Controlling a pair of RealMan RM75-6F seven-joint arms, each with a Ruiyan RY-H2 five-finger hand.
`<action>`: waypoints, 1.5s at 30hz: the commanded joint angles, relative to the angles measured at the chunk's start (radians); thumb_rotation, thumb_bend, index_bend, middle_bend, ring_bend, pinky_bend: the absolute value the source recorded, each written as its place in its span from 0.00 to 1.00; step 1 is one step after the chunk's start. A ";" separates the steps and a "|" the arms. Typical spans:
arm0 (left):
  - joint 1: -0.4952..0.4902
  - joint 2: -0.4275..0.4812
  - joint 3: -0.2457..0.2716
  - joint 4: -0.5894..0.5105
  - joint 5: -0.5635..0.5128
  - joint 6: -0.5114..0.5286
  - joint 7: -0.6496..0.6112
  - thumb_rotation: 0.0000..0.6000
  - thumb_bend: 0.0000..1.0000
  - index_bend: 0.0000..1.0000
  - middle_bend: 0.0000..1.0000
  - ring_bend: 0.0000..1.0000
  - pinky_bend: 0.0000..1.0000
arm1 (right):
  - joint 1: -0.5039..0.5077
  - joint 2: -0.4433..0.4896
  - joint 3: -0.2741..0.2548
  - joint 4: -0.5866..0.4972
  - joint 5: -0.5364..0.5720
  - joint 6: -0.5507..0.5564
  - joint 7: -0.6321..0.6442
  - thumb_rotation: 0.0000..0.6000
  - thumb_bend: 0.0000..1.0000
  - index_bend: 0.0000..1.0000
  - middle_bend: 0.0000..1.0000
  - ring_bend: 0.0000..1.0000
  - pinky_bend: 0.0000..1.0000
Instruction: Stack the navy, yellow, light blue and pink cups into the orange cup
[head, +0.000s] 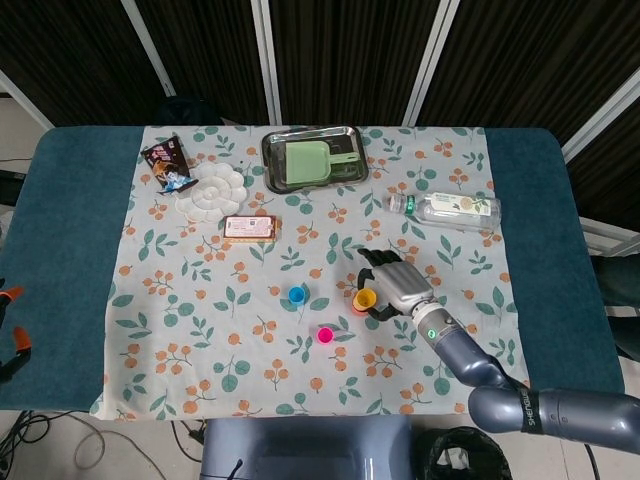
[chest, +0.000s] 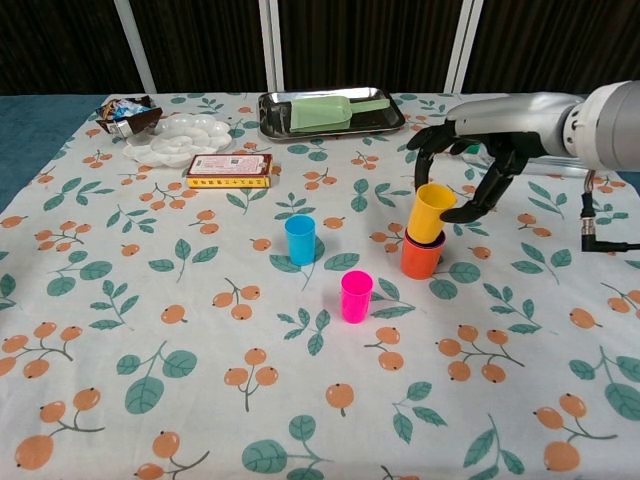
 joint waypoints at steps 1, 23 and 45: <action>0.000 0.000 -0.001 0.000 -0.001 0.001 0.000 1.00 0.61 0.21 0.08 0.00 0.00 | 0.003 -0.006 0.000 0.010 0.005 -0.003 0.003 1.00 0.41 0.48 0.00 0.03 0.08; 0.000 0.000 0.000 -0.003 -0.001 0.001 0.001 1.00 0.61 0.21 0.08 0.00 0.00 | 0.045 -0.014 -0.004 0.030 0.019 -0.033 -0.025 1.00 0.41 0.13 0.00 0.03 0.08; -0.001 0.001 -0.005 -0.010 -0.009 -0.003 -0.019 1.00 0.61 0.21 0.08 0.00 0.00 | 0.242 -0.231 0.045 0.116 0.199 0.113 -0.252 1.00 0.31 0.09 0.00 0.03 0.08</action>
